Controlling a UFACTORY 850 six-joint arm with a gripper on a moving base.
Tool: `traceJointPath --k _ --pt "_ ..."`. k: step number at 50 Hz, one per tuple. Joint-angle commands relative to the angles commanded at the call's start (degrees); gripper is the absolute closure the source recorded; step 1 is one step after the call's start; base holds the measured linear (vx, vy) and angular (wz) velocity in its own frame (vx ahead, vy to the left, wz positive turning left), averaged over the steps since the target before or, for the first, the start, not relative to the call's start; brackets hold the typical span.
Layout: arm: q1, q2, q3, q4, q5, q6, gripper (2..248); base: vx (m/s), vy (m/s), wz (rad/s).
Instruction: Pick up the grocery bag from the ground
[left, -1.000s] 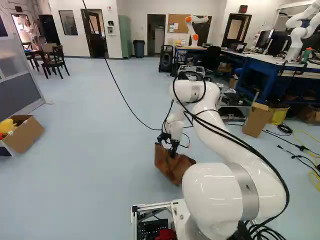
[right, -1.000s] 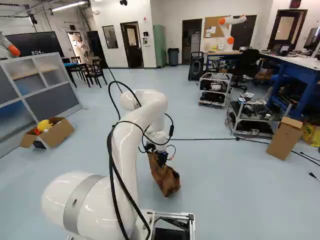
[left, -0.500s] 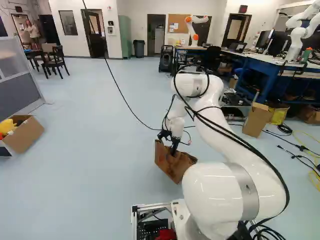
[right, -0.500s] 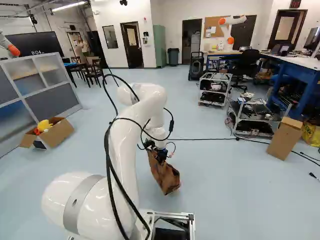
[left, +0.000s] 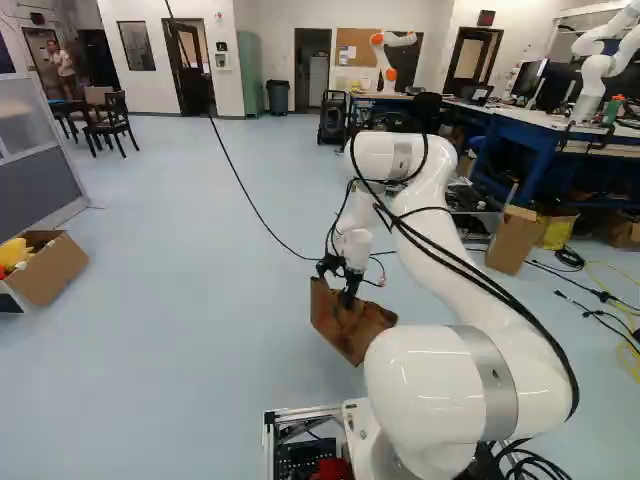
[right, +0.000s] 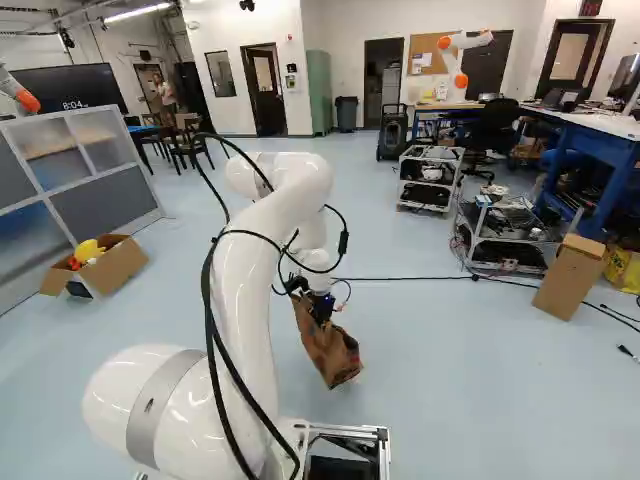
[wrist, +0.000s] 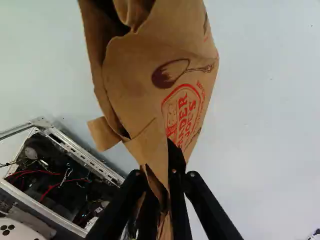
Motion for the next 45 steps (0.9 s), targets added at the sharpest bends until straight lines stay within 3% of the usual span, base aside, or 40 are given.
traceJointPath --k 45 --pt "-0.27 11.04 9.73 7.83 0.0 0.0 229 0.0 0.0 0.0"
